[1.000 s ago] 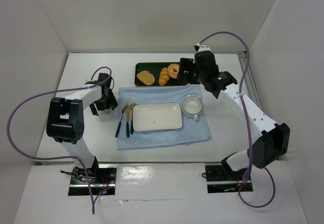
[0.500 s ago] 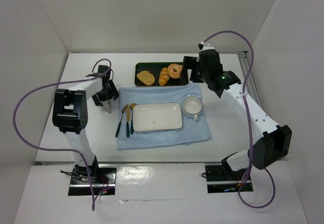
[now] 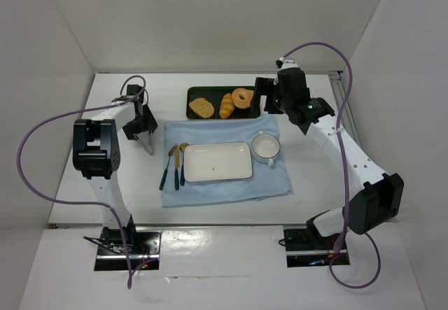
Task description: Place the bread
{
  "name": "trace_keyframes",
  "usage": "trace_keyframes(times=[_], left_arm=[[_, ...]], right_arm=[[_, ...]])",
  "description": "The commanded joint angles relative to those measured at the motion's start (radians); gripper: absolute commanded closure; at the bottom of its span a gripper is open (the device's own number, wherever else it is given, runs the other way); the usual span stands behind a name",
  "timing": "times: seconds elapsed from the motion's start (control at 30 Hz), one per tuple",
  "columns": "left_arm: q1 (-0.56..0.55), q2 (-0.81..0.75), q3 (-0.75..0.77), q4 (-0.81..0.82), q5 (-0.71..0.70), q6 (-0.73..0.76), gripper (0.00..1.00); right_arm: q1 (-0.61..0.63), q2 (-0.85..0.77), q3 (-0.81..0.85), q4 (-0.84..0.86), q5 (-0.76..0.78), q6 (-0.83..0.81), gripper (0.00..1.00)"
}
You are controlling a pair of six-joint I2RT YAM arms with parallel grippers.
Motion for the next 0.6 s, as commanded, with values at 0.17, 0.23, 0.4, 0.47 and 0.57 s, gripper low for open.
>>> trace_keyframes(times=[0.17,0.23,0.4,0.47,0.57], left_arm=[[0.019,0.086,-0.007,-0.017,0.053,0.049,0.4],[0.019,0.086,-0.007,-0.017,0.053,0.058,0.44],[0.019,0.014,-0.04,-0.017,0.085,0.058,0.45],[0.019,-0.032,-0.05,-0.017,0.113,0.058,0.45],[0.01,-0.142,-0.04,-0.027,0.148,0.049,0.44]], right_arm=[[-0.008,-0.016,0.031,0.016,-0.002,-0.004,0.01],[-0.008,-0.016,0.031,0.016,-0.002,0.005,0.01],[-0.008,-0.016,0.031,0.025,-0.011,0.014,0.01],[-0.008,-0.025,0.022,0.025,-0.02,0.015,0.01],[-0.008,-0.025,0.022,0.036,-0.031,0.025,0.01]])
